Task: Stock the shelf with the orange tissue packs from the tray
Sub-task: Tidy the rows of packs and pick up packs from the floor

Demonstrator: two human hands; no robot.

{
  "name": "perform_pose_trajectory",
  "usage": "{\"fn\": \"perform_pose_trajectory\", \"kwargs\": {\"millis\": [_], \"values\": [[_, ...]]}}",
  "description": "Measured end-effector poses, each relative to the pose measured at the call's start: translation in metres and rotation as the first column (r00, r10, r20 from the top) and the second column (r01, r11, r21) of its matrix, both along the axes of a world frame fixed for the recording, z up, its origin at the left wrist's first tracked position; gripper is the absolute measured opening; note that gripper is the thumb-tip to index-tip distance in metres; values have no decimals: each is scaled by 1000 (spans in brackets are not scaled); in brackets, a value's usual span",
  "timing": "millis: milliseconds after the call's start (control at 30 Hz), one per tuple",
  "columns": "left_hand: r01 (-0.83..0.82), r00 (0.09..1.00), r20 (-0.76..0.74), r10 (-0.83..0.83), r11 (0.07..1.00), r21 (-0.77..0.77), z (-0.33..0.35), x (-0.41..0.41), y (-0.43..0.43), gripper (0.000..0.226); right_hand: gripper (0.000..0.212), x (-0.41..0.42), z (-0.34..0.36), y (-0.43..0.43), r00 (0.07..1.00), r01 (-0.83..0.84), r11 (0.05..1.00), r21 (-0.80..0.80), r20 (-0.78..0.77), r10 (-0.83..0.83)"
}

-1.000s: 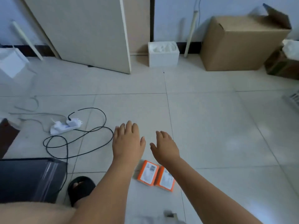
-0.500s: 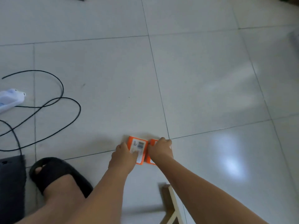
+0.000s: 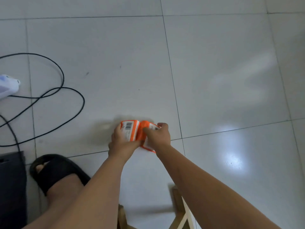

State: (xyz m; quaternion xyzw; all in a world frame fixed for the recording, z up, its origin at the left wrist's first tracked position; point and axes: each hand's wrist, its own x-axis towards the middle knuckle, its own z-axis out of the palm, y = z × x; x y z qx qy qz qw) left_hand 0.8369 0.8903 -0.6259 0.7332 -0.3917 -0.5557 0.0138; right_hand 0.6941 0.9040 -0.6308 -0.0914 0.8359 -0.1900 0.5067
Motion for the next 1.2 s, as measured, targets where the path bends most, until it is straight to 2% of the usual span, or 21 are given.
{"fn": "perform_pose_trajectory", "kwargs": {"millis": [67, 133, 233, 267, 300, 367, 433, 500, 633, 733, 800, 867, 1033, 1133, 1200], "values": [[-102, 976, -186, 112, 993, 62, 10, 0, -9, 85, 86, -3, 5, -5, 978, 106, 993, -57, 186, -93], [-103, 950, -289, 121, 992, 77, 31, -4, -17, 56, 89, -5, 13, -11, 939, 136, 983, -125, 332, -88], [-158, 917, -364, 160, 987, 36, 62, -6, -30, 63, 69, -6, 38, -28, 878, 125, 944, -307, 477, 39], [-194, 908, -374, 188, 981, 20, 72, -4, -34, 72, 70, -4, 47, -33, 860, 124, 930, -347, 506, 75], [-247, 894, -384, 230, 969, 5, 84, -2, -39, 81, 82, -2, 59, -39, 851, 126, 920, -370, 517, 92], [-332, 864, -410, 292, 943, -27, 107, 7, -49, 91, 120, 9, 85, -50, 843, 137, 913, -385, 529, 96], [-384, 827, -470, 307, 920, -74, 135, 20, -57, 88, 133, 21, 118, -58, 844, 149, 897, -417, 526, 105], [-448, 775, -541, 328, 888, -104, 163, 36, -58, 75, 124, 33, 150, -65, 833, 166, 874, -457, 539, 124], [-621, 616, -688, 384, 774, -123, 228, 61, -50, 42, 89, 62, 215, -76, 788, 229, 838, -496, 599, 139], [-740, 532, -734, 422, 653, -160, 281, 78, -40, 39, 50, 84, 268, -73, 736, 267, 783, -562, 643, 211], [-789, 513, -738, 438, 580, -203, 315, 91, -29, 40, 34, 98, 298, -65, 699, 236, 769, -594, 653, 290], [-823, 500, -735, 458, 516, -238, 346, 104, -15, 40, 38, 111, 326, -55, 608, 214, 751, -625, 687, 399], [-888, 452, -750, 482, 325, -326, 404, 144, 28, 45, 49, 140, 374, -31, 284, 204, 718, -666, 742, 607], [-904, 427, -757, 494, 219, -367, 433, 166, 55, 44, 53, 160, 397, -23, 193, 225, 717, -660, 751, 632], [-924, 375, -771, 514, 140, -356, 451, 179, 72, 40, 53, 178, 413, -20, 148, 244, 728, -641, 767, 625]]}}
